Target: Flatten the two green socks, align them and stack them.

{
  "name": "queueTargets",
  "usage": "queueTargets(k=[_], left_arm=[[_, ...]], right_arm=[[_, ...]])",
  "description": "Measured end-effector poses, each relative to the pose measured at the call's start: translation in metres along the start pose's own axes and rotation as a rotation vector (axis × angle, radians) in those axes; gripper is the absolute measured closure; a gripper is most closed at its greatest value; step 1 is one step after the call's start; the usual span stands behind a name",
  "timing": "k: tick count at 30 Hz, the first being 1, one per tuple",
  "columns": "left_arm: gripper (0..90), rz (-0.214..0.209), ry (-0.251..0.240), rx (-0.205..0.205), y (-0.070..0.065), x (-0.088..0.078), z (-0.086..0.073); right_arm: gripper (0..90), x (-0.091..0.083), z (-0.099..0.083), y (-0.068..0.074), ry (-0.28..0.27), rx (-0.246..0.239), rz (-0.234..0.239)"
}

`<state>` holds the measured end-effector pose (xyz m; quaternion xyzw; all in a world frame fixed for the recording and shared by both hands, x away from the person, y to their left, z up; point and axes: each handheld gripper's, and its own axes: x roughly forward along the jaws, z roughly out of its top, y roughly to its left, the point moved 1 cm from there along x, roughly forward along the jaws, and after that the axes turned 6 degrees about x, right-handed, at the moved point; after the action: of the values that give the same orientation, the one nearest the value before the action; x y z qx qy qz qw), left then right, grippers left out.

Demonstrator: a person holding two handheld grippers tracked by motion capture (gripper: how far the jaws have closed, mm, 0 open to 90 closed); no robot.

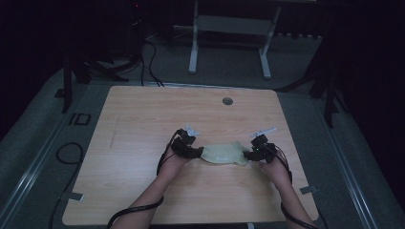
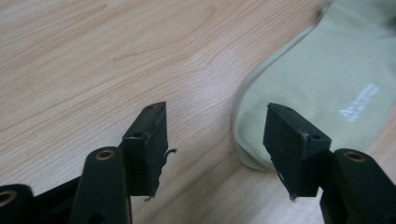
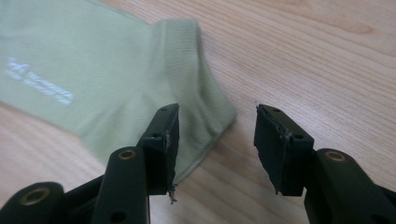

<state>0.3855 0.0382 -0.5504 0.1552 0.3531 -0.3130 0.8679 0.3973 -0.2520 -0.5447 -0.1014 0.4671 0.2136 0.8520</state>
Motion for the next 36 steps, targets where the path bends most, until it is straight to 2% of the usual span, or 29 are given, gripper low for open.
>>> queueTargets(k=[3,7,9,13,15,18,19,21,22,24,26,28,31,33,35,36], left_arm=[[39.7,0.015,0.015,0.015,-0.001,-0.001,-0.003],[39.7,0.04,0.07,0.019,0.0,0.006,-0.011],[39.7,0.047,0.087,0.022,-0.001,0.009,-0.014],[38.9,0.05,0.082,0.014,-0.001,0.008,-0.014],[35.5,0.016,0.051,-0.001,-0.001,0.004,-0.013],[28.0,0.013,0.006,-0.003,-0.003,-0.007,-0.012],[23.6,-0.002,-0.008,-0.003,-0.003,-0.01,-0.012],[21.4,0.004,-0.029,0.001,-0.004,-0.017,-0.013],[17.0,0.009,-0.037,0.004,-0.004,-0.019,-0.014],[14.8,0.021,-0.055,-0.002,-0.003,-0.023,-0.017],[13.6,0.027,-0.077,-0.007,-0.002,-0.027,-0.021],[13.4,0.02,-0.094,-0.008,-0.002,-0.029,-0.025],[8.8,0.016,-0.114,0.005,-0.006,-0.033,-0.029],[8.7,0.015,-0.131,0.018,-0.008,-0.036,-0.032],[8.7,0.0,-0.141,0.011,-0.01,-0.039,-0.035],[8.5,-0.005,-0.13,0.012,-0.012,-0.04,-0.037]], right_arm=[[50.1,-0.005,-0.005,0.006,-0.018,-0.014,0.007],[47.5,-0.002,-0.012,0.012,0.005,-0.047,-0.007],[45.9,-0.001,-0.015,0.011,-0.001,-0.029,-0.001],[45.0,-0.001,-0.016,0.008,-0.002,-0.014,0.005],[41.8,-0.002,-0.015,0.008,0.003,-0.018,0.002],[36.1,-0.007,-0.013,0.009,-0.018,-0.012,0.037],[33.5,-0.009,-0.012,0.009,-0.029,-0.003,0.05],[27.9,-0.013,-0.011,0.009,-0.05,0.01,0.079],[23.2,-0.015,-0.011,0.01,-0.058,0.01,0.095],[18.5,-0.019,-0.012,0.012,-0.074,-0.002,0.126],[17.5,-0.022,-0.013,0.013,-0.098,-0.008,0.133],[15.3,-0.023,-0.014,0.014,-0.112,-0.015,0.118],[14.5,-0.025,-0.017,0.016,-0.126,-0.025,0.143],[14.0,-0.025,-0.02,0.019,-0.132,-0.05,0.151],[13.6,-0.026,-0.023,0.022,-0.146,-0.068,0.16],[13.5,-0.027,-0.025,0.024,-0.154,-0.074,0.164]])
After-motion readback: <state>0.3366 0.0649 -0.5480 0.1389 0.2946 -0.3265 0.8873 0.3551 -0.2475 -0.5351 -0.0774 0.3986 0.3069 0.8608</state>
